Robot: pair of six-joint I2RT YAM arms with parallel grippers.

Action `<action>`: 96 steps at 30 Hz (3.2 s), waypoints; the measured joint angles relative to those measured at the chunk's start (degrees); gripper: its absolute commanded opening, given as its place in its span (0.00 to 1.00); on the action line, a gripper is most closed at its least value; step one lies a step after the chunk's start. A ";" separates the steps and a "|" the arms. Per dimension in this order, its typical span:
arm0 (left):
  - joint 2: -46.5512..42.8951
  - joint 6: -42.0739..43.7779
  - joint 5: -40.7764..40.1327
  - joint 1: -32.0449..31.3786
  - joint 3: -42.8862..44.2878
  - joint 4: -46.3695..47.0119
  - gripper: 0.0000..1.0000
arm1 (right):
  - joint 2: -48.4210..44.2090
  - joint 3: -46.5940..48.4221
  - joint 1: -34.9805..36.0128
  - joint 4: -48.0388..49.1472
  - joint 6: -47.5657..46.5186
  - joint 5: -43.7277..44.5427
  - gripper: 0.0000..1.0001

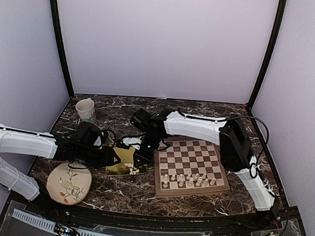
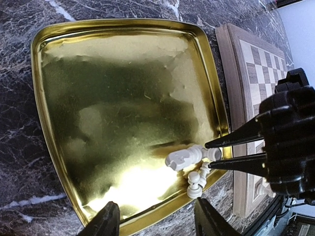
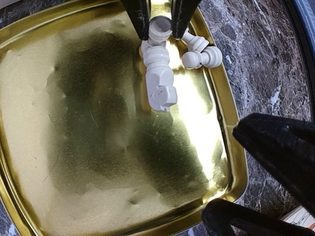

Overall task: Set up the chess pieces on the board
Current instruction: Pick up the chess pile from the storage box, then pass from the left arm to the right, then place the rook at h1.

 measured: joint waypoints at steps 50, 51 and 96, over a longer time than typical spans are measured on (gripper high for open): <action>13.29 -2.38 6.64 0.09 -2.60 29.29 0.06 | -20.46 -20.11 -9.94 4.92 0.07 -4.42 0.05; 13.27 -1.29 6.49 0.09 -1.70 28.33 0.06 | -23.65 -22.62 -11.41 5.84 -0.13 -4.28 0.05; 16.37 16.87 1.84 -3.15 15.50 9.86 0.09 | -65.00 -78.97 -34.69 4.26 -28.15 -1.07 0.09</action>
